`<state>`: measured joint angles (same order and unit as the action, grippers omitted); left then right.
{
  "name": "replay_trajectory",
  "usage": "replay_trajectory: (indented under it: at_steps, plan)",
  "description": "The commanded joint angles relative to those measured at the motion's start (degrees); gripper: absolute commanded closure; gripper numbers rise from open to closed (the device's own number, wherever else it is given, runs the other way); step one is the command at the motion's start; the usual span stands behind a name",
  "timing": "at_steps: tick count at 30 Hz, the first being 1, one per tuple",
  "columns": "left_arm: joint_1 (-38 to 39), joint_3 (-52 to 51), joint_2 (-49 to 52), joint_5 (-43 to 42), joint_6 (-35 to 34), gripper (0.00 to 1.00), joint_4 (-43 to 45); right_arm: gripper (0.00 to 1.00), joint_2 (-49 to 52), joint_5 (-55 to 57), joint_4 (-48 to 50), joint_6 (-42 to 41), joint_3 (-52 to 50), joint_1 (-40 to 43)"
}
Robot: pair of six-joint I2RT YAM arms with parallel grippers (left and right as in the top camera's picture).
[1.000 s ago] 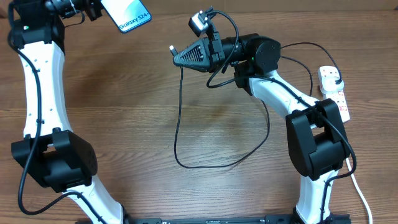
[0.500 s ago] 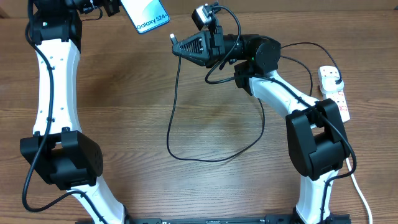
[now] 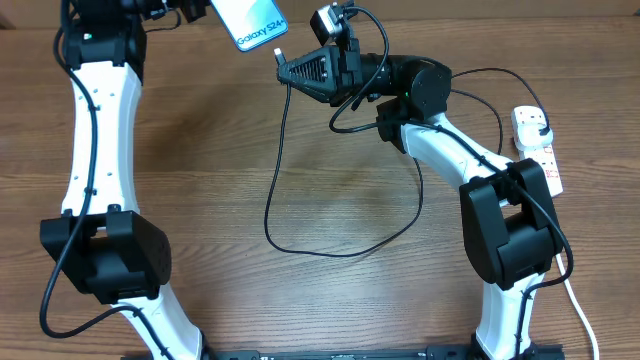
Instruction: Plug charger to phone and switch on socket
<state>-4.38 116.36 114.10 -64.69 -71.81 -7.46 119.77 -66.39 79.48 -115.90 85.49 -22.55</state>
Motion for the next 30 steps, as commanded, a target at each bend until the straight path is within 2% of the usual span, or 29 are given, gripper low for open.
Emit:
replay_trajectory:
  at_steps: [1, 13, 30]
  plan:
    - [1.51, 0.90, -1.36, 2.36, 1.57, 0.96, 0.70, 0.96, -0.20, 1.20, 0.42, -7.96, 0.50, -0.28]
    - [1.53, 0.90, -1.36, 0.74, 4.35, 0.96, 0.68, 0.96, -0.20, 0.72, 0.44, -7.96, 0.50, -0.26]
    - [1.40, 0.90, -1.36, -2.56, 4.83, 0.96, 0.68, 0.96, -0.20, 0.15, 0.44, -7.96, 0.50, -0.26]
